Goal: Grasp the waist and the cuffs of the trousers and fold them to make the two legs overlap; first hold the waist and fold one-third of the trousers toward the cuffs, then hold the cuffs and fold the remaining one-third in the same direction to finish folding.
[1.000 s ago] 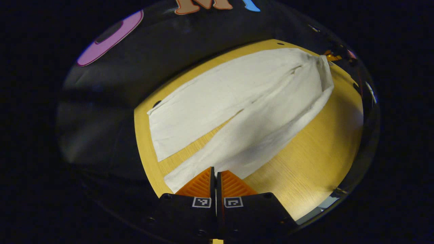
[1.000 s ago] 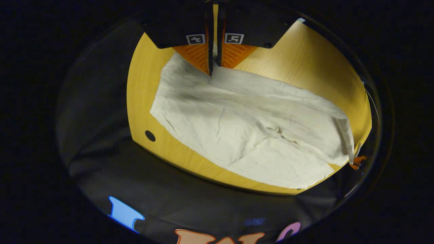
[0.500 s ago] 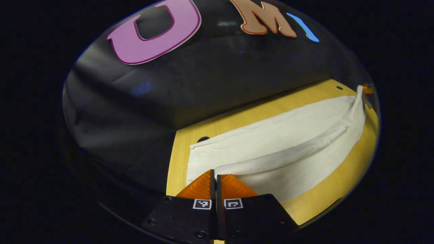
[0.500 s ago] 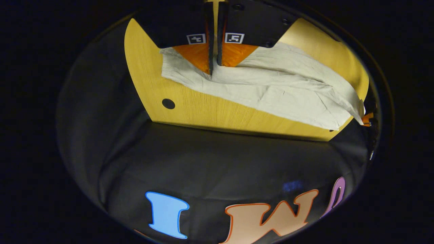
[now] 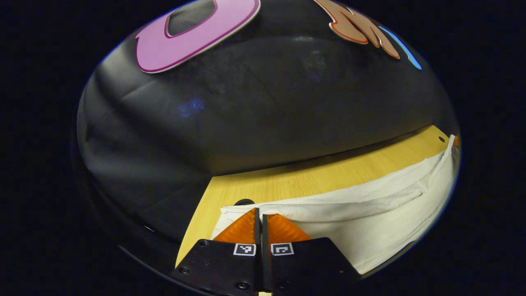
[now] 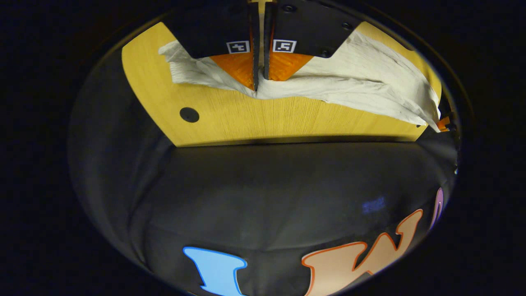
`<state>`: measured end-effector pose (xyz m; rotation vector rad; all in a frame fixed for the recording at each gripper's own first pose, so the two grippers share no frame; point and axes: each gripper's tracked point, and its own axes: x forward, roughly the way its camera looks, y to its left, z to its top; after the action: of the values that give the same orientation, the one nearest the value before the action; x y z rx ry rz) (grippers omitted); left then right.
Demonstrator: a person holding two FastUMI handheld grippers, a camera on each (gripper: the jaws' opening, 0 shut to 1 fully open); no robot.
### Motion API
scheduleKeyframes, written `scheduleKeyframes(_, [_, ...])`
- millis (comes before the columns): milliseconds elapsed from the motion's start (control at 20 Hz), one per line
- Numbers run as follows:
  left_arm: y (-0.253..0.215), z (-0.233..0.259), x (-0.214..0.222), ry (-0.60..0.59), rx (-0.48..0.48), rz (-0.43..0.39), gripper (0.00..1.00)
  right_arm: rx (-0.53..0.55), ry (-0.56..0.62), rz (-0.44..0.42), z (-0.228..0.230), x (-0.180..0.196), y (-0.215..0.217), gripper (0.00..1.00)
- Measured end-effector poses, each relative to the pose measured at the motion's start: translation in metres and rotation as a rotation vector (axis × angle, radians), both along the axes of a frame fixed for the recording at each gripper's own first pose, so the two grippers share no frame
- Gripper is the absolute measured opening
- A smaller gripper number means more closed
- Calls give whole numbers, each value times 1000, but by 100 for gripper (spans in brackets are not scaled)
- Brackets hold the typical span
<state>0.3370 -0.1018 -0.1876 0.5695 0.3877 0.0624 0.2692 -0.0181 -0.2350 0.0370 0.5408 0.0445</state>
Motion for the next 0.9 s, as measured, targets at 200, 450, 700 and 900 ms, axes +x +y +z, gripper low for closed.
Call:
scheduleKeyframes(200, [30, -13, 9, -6, -26, 8, 0, 89, -1, -22, -5, 12, 1, 13])
scheduleKeyframes(450, [21, 7, -30, -29, -190, 40, 67, 151, -13, -41, 12, 6, -10, 94])
scheduleKeyframes(700, [-2, 31, -40, -92, -340, 38, 95, 123, -97, -103, 52, -26, -61, 96])
scheduleKeyframes(900, [-4, 38, -39, -148, -335, 18, 95, 104, -100, -170, 56, -58, -111, 92])
